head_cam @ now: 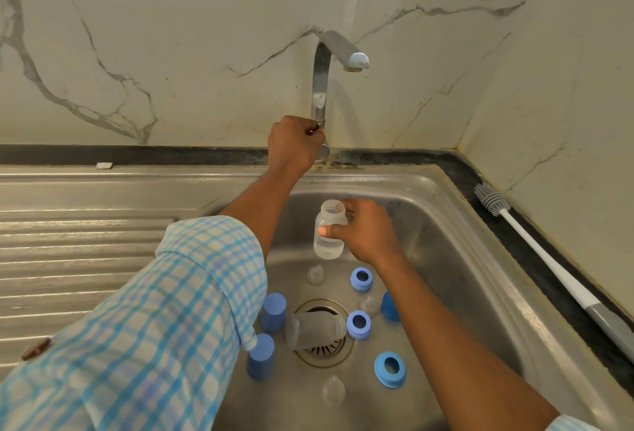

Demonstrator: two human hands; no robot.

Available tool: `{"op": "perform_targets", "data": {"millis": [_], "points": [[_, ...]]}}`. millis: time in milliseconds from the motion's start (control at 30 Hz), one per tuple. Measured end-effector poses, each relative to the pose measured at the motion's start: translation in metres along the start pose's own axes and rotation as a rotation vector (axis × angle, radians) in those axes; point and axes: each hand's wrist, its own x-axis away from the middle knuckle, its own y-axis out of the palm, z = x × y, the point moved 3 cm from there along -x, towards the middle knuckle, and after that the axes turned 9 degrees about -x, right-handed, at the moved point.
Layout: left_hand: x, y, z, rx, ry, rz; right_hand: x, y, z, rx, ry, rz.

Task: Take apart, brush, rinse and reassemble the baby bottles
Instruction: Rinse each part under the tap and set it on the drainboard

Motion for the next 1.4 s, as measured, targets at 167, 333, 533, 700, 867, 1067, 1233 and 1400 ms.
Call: {"op": "perform_targets", "data": {"millis": [167,333,533,700,867,1067,1233,1400], "points": [[0.002,0.001,-0.001,0.035,-0.021,0.003,-0.001,-0.001,0.001,-0.003,-0.003,0.004],[0.003,0.0,-0.001,0.048,-0.04,0.011,-0.002,0.0,0.0,0.001,-0.008,0.005],[0.006,-0.003,0.0,0.074,-0.048,-0.004,-0.003,0.001,0.002,-0.002,-0.019,0.004],[0.005,-0.002,-0.002,0.08,-0.07,-0.011,-0.003,0.002,0.001,-0.008,-0.041,-0.004],[0.012,-0.017,-0.007,0.097,-0.143,-0.095,-0.005,0.004,0.004,-0.001,-0.038,-0.01],[0.086,-0.062,-0.005,0.048,-0.191,-0.112,-0.008,0.005,0.0,-0.036,-0.073,0.058],[0.161,-0.082,-0.012,-0.055,-0.216,-0.17,-0.001,0.002,0.0,0.068,-0.016,-0.008],[0.188,-0.062,-0.042,-0.462,-0.19,-0.267,0.008,0.0,-0.009,0.025,-0.027,-0.031]]}}
